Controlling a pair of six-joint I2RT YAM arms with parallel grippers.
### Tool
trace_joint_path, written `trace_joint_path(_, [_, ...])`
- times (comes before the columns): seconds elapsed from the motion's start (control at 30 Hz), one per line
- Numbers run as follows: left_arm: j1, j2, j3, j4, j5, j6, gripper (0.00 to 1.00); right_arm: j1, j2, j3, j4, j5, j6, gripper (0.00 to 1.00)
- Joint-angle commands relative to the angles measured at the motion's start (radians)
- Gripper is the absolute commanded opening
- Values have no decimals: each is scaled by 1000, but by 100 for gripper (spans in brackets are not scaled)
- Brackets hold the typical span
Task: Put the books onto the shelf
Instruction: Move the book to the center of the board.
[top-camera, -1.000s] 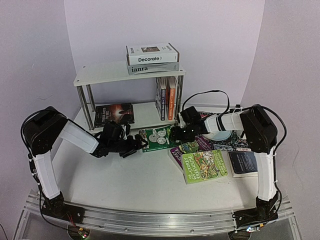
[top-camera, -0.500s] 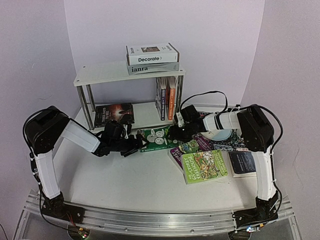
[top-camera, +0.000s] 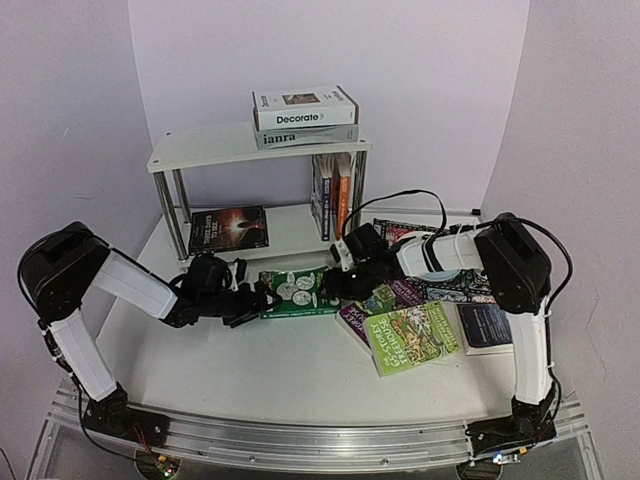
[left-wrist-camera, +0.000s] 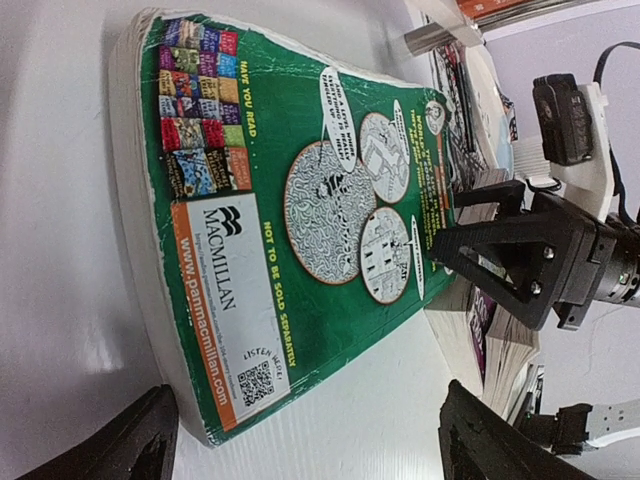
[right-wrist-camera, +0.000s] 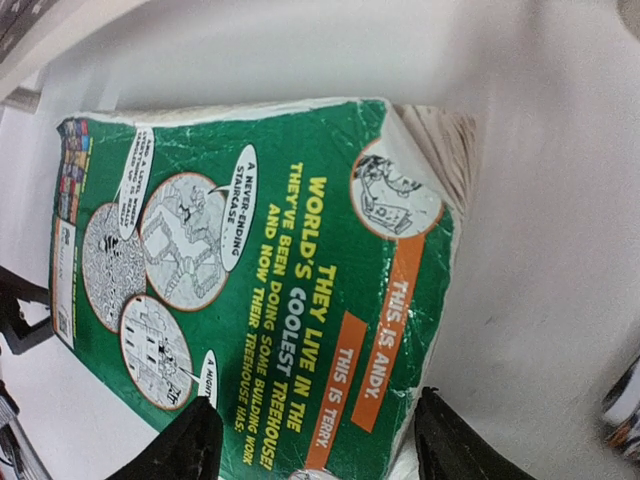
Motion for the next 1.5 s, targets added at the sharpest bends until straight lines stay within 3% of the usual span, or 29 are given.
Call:
trace_joint_path(0.0, [-5,-165,-117,41,80,-32,91,119,-102,-75,-54,-17,41,66])
trace_joint_path(0.27, [-7,-521,-366,30,128,-144,90,215,-249,-252,7,73,129,67])
trace_joint_path(0.43, [-5,-651,-414,-43,158,-160,91,263,-290,-280,10,101,136,67])
trace_joint_path(0.6, [-5,-705,-395,-151,130,-138,91,293,-325,-300,9,145,139,69])
trace_joint_path(0.87, [-5,-780,-277,-572,-50,-57,92,309,-440,-388,-15,250,118,75])
trace_joint_path(1.3, [-5,-804,-294,-589,-36,-103,93,349,-556,-489,-28,320,96,77])
trace_joint_path(1.47, [-6,-751,-293,-507,3,-123,93,350,-517,-445,-48,344,48,82])
